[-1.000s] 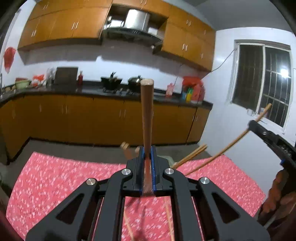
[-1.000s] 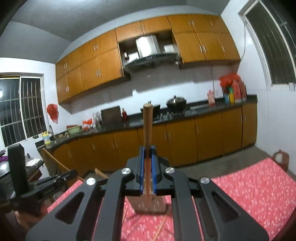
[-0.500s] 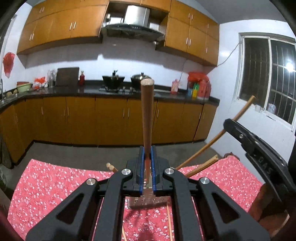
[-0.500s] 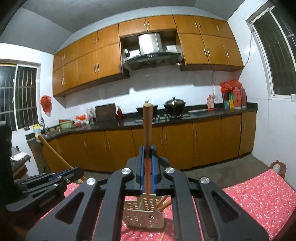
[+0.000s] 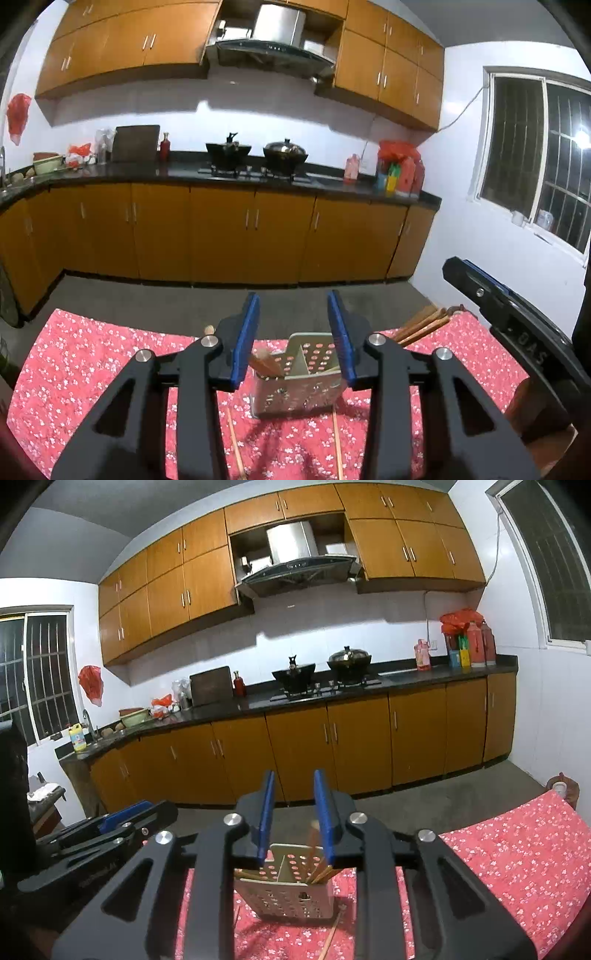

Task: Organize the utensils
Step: 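Drop the left gripper's chopstick into the holder while the right gripper releases its chopstick there, then close the left gripper on the last chopstick while the right gripper grasps another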

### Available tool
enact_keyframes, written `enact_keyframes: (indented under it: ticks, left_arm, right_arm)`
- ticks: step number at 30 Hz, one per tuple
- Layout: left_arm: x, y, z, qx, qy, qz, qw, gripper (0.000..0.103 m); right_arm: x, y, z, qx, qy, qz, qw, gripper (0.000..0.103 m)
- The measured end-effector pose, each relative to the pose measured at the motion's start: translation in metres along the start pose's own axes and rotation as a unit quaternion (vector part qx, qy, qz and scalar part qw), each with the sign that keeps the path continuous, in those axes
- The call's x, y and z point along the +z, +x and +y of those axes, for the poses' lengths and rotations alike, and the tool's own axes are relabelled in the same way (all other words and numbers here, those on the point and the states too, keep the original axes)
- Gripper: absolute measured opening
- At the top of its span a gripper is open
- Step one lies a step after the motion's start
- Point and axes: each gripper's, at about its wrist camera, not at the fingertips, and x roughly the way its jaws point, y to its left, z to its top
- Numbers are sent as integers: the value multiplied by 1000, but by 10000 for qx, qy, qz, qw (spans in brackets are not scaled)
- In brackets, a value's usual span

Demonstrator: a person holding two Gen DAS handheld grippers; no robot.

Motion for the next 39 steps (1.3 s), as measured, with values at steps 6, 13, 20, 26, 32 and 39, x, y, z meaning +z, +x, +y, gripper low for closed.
enact_keyframes:
  ticks: [6,13,20,26,32,39]
  left_arm:
    - [4,-22,5,-26,-146,-289,9995,38]
    - [-24,-61,31,93,-440,-431,9981,38]
    - [-130,-23,73,695,-709,1192,9879,38]
    - [-195,-1,71,687,-742,1932,9759,38]
    - [-205,7,49,643,-479,1968,9772,38]
    - [-224,27,32,736,-112,2301,9703,36]
  right_arm:
    - [-2,-35,3,70,-93,-230,9997,27]
    - [-59,-53,-16,-207,-38,364,9991,37]
    - [-184,-5,-38,-445,458,2381,9691,37]
    - [-239,8,-14,-235,415,3034,9517,37]
    - [-253,13,6,-362,-107,3083,9505,36]
    - [-247,13,-7,-618,-53,3052,9503,10]
